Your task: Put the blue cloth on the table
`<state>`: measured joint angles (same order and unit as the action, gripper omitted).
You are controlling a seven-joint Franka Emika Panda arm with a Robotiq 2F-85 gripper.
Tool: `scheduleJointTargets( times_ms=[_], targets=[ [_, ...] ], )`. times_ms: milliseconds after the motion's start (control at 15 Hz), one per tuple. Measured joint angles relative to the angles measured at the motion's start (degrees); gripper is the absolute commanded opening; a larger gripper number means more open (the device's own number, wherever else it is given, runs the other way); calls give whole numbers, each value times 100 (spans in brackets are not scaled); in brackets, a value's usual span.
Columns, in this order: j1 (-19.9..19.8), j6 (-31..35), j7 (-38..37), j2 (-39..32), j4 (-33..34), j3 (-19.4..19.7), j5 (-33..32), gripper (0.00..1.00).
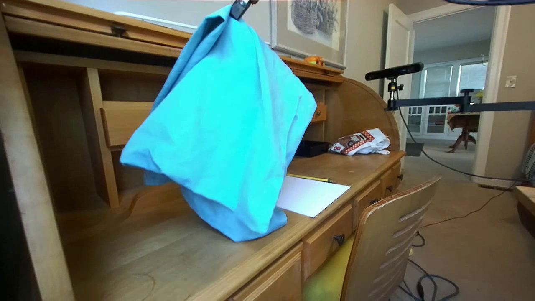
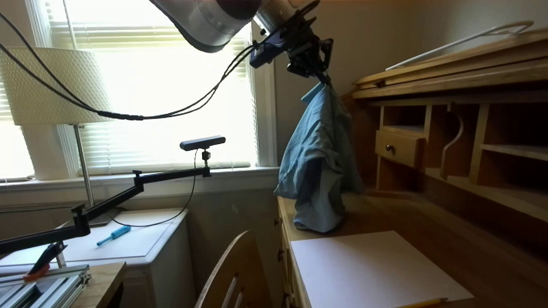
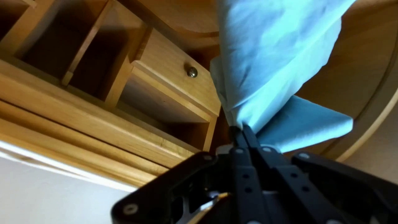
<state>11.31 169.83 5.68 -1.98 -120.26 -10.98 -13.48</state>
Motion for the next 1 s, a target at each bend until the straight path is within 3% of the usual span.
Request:
scheduleJointTargets(
  times_ms=[400, 733, 1000],
  targets=[
    [220, -31, -1128, -903, 347, 338, -1650, 1],
    [701, -244, -1508, -1458, 560, 502, -2132, 1],
    [961, -829, -1524, -1803, 691, 496, -2149, 1]
  ],
)
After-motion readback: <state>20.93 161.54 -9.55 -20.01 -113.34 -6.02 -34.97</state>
